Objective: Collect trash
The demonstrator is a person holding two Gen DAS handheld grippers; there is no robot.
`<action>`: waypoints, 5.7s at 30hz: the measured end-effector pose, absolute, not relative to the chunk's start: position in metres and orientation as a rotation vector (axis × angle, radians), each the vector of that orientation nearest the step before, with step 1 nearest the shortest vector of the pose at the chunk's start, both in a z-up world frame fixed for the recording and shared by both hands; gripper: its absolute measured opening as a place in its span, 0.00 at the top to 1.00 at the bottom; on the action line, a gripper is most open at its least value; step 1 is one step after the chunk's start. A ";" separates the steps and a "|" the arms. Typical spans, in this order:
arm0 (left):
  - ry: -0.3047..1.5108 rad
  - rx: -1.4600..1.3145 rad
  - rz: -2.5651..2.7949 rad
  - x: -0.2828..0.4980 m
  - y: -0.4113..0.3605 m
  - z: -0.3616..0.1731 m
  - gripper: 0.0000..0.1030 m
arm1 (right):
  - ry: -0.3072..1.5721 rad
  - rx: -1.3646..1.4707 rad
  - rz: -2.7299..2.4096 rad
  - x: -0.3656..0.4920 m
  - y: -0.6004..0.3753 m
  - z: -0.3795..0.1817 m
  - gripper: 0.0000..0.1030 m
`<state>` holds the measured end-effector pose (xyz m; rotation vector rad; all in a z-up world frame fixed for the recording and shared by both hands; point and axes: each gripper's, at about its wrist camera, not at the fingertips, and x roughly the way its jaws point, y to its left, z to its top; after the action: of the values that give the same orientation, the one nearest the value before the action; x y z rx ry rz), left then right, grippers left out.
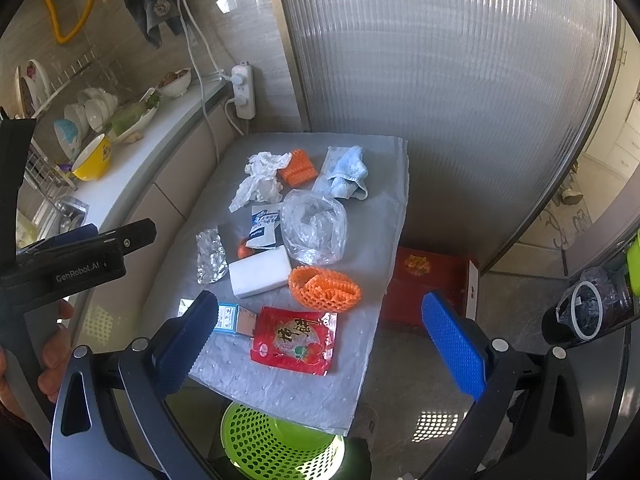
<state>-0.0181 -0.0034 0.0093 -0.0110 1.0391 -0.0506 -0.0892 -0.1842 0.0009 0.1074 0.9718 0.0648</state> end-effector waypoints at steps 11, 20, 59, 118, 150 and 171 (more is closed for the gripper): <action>1.052 -0.001 0.004 -0.025 0.024 -0.003 0.07 | 1.064 0.007 0.283 -0.068 -0.154 -0.037 0.02; 1.110 -0.033 0.024 -0.025 0.073 -0.030 0.07 | 1.100 -0.275 0.750 -0.041 -0.077 -0.092 0.02; 1.366 -0.231 0.112 0.120 0.055 -0.206 0.07 | 1.103 -0.369 0.847 -0.015 -0.121 -0.098 0.55; 1.386 0.056 -0.304 -0.234 0.015 -0.180 0.50 | 1.206 -0.153 0.105 -0.248 -0.108 -0.117 0.11; 1.276 0.134 -0.284 -0.173 -0.004 -0.138 0.14 | 1.108 -0.147 -0.022 -0.205 -0.158 -0.058 0.04; 1.301 -0.185 0.072 -0.039 0.005 -0.142 0.14 | 1.188 -0.267 0.468 0.015 -0.178 -0.161 0.02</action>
<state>-0.0391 0.0046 -0.1420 -0.1850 1.3005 0.0721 0.0152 -0.1775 -0.1608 -0.2671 1.1877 0.4682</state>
